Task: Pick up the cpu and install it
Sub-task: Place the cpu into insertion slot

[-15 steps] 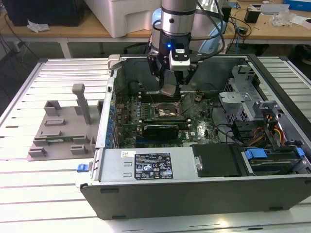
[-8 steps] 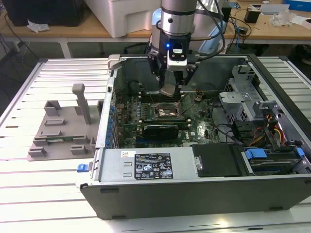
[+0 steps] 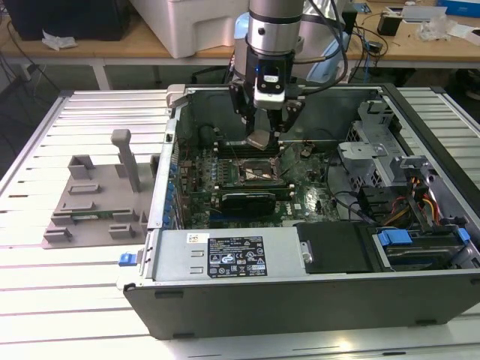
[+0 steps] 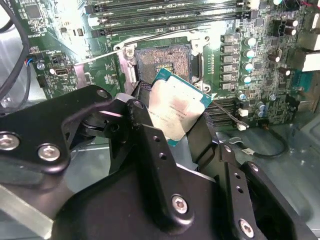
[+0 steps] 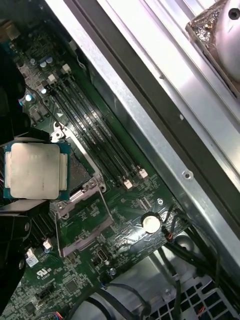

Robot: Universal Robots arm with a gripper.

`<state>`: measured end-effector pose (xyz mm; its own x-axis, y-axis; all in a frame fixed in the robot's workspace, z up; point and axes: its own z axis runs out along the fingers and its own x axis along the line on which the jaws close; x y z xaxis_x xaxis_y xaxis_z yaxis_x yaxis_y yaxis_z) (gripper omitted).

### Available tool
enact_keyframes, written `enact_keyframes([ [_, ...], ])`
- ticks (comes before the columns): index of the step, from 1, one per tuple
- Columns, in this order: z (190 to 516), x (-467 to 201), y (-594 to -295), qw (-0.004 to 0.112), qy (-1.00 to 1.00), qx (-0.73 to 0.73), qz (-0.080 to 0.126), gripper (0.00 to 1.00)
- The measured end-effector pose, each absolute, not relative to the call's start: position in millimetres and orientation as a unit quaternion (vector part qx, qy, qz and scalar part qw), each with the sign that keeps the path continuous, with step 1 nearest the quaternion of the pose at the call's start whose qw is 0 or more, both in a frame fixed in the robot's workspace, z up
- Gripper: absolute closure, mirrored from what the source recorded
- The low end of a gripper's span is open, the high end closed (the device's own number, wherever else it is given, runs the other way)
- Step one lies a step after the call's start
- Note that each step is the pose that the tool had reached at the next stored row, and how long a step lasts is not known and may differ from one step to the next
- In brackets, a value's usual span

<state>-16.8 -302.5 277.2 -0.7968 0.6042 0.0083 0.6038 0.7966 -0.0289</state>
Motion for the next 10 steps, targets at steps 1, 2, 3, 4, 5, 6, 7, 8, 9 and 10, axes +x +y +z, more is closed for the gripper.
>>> enact_keyframes([
  [1, 277.2, -16.8, -302.6, 0.009, -0.947, -0.322, 0.012, 0.46],
  [2, 277.2, -16.8, -302.6, 0.009, -0.945, -0.326, 0.012, 0.46],
  [3, 277.2, -16.8, -302.6, 0.009, -0.944, -0.329, 0.012, 0.46],
  [4, 277.2, -16.8, -302.6, 0.009, -0.943, -0.332, 0.012, 0.46],
  [5, 277.2, -16.8, -302.6, 0.009, -0.942, -0.335, 0.012, 0.46],
  [6, 277.2, -16.8, -302.6, 0.009, -0.940, -0.340, 0.012, 0.46],
  [7, 277.2, -16.8, -302.6, 0.009, -0.939, -0.344, 0.012, 0.46],
  [8, 277.2, -16.8, -302.6, 0.009, -0.938, -0.347, 0.012, 0.46],
  [9, 277.2, -16.8, -302.6, 0.009, -0.935, -0.355, 0.013, 0.46],
  [10, 277.2, -16.8, -302.6, 0.009, -0.932, -0.361, 0.013, 0.46],
])
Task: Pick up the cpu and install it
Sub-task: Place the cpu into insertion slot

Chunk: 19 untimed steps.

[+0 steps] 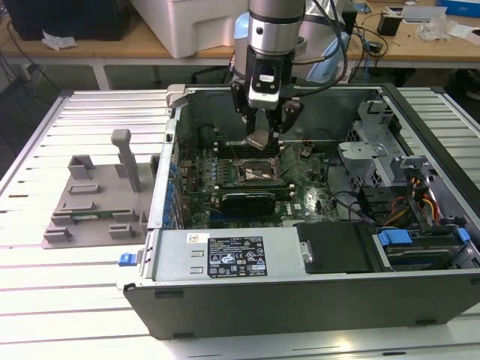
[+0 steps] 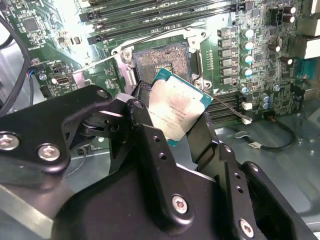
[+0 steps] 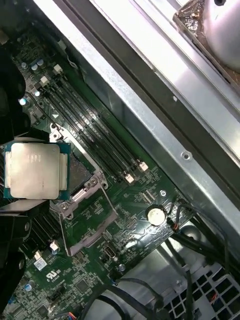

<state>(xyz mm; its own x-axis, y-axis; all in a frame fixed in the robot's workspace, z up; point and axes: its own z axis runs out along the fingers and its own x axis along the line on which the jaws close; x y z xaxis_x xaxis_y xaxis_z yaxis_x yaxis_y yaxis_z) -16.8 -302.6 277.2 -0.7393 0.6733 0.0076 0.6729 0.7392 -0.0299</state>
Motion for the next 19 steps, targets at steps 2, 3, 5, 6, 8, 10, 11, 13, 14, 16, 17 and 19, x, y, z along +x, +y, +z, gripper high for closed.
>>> enact_keyframes([
  [2, 277.2, -16.8, -302.6, 0.009, -0.930, -0.368, 0.013, 0.46],
  [3, 277.2, -16.8, -302.6, 0.009, -0.928, -0.373, 0.013, 0.46],
  [5, 277.2, -16.8, -302.6, 0.009, -0.923, -0.383, 0.013, 0.46],
  [6, 277.2, -16.8, -302.6, 0.009, -0.922, -0.387, 0.013, 0.46],
  [8, 277.2, -16.8, -302.6, 0.009, -0.919, -0.393, 0.013, 0.46],
  [10, 277.2, -16.8, -302.6, 0.009, -0.915, -0.403, 0.013, 0.46],
  [11, 277.2, -16.8, -302.6, 0.009, -0.913, -0.408, 0.013, 0.46],
  [13, 277.2, -16.8, -302.5, 0.009, -0.909, -0.417, 0.013, 0.46],
  [14, 277.2, -16.8, -302.5, 0.009, -0.907, -0.421, 0.013, 0.46],
  [16, 277.2, -16.8, -302.6, 0.010, -0.903, -0.429, 0.012, 0.46],
  [17, 277.2, -16.8, -302.5, 0.010, -0.901, -0.434, 0.012, 0.46],
  [19, 277.2, -16.8, -302.6, 0.010, -0.897, -0.443, 0.012, 0.46],
])
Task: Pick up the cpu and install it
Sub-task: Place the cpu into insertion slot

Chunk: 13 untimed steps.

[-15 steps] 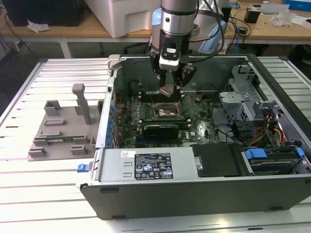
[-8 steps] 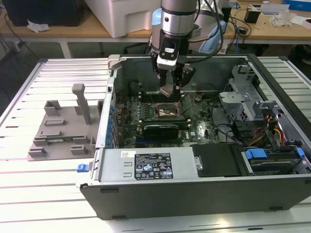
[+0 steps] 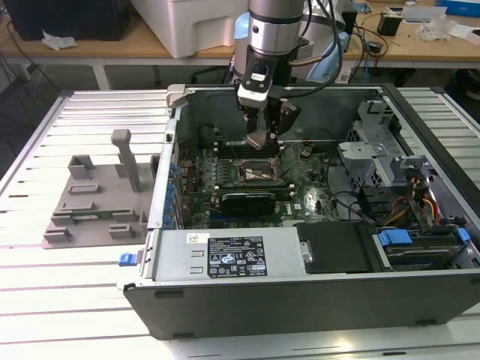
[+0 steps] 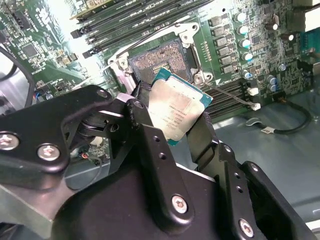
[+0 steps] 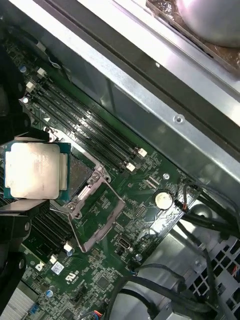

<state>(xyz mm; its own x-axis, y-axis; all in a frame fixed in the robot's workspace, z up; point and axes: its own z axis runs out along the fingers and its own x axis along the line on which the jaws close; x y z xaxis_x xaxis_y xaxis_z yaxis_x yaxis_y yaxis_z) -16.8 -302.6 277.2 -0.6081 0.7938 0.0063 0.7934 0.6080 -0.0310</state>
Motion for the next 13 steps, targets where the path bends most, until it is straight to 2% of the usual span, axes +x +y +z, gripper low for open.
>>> enact_keyframes([
  [13, 277.2, -16.8, -302.6, 0.010, -0.871, -0.491, 0.012, 0.46],
])
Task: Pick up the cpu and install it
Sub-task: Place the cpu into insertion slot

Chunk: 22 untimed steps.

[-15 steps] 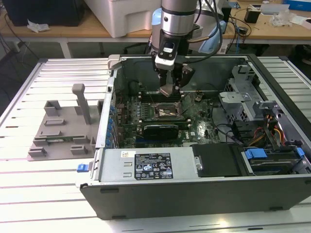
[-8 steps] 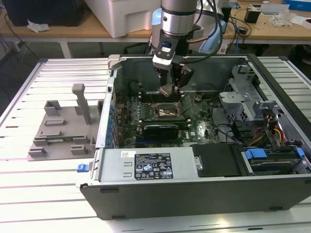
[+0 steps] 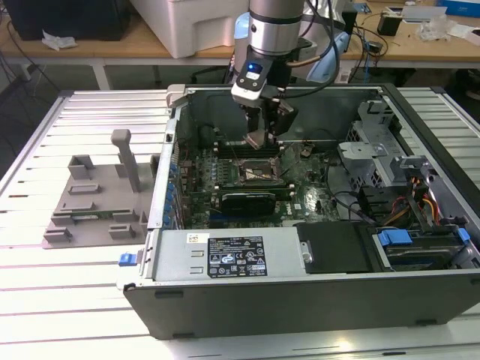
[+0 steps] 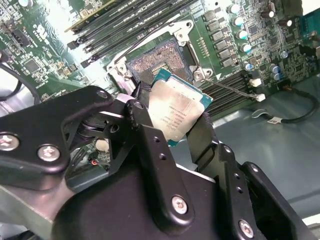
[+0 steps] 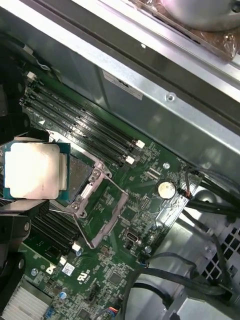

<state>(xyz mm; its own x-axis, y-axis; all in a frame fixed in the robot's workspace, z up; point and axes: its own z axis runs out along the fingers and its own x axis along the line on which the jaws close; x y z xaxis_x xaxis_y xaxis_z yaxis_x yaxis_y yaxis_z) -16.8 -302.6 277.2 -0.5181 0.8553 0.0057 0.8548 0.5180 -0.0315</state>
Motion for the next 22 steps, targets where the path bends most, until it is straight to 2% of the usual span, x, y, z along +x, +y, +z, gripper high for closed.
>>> enact_keyframes([
  [22, 277.2, -16.8, -302.6, 0.011, -0.826, -0.563, 0.012, 0.46],
])
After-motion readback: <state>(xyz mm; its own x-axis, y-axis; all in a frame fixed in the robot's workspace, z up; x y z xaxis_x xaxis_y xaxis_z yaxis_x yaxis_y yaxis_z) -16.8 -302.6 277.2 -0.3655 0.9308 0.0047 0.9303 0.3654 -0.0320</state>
